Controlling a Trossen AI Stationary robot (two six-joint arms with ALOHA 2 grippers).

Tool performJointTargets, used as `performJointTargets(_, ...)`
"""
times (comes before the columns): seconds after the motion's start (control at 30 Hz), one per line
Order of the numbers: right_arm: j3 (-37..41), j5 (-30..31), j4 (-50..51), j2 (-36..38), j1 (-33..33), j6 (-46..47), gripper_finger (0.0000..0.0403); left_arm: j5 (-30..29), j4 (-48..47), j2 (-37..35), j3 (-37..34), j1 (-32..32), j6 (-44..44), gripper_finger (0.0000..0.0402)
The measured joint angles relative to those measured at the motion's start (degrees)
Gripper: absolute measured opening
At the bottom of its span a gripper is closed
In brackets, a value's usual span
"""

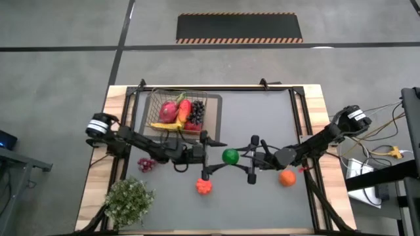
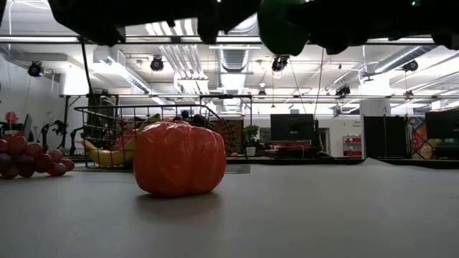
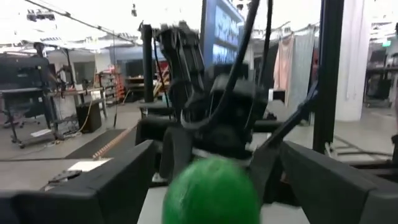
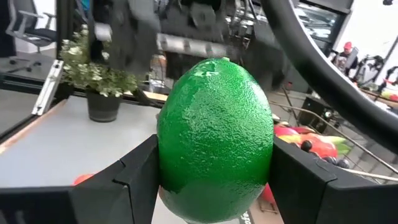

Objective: Build produce basket
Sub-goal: Put the green lime into the wire basket

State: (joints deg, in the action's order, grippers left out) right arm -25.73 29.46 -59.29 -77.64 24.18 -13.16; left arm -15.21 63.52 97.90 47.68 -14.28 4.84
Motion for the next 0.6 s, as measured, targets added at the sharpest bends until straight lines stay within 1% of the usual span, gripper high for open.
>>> performJointTargets(0.17,0.0,-0.2,0.3,0.2,-0.2,-1.5,0.0231,-0.1,0.5,4.0,1.4,0.0,-0.1,0.0328)
performJointTargets(0.33,0.0,-0.4,0.6,0.3,-0.2,-2.6,0.0231,-0.3,0.8,7.0,3.8,0.2,-1.4,0.0312)
performJointTargets(0.4,0.0,-0.4,0.7,0.3,-0.2,-3.0,0.0231,-0.5,0.7,7.6,4.8,0.2,-1.4,0.0297)
performJointTargets(0.5,0.0,-0.5,0.7,0.3,-0.2,-3.4,0.0234,-0.9,0.1,7.7,5.3,0.2,-1.5,0.0261)
performJointTargets(0.6,0.0,-0.5,0.7,0.3,-0.2,-2.9,0.0254,-2.5,0.0,7.7,5.3,0.1,-1.5,0.0219)
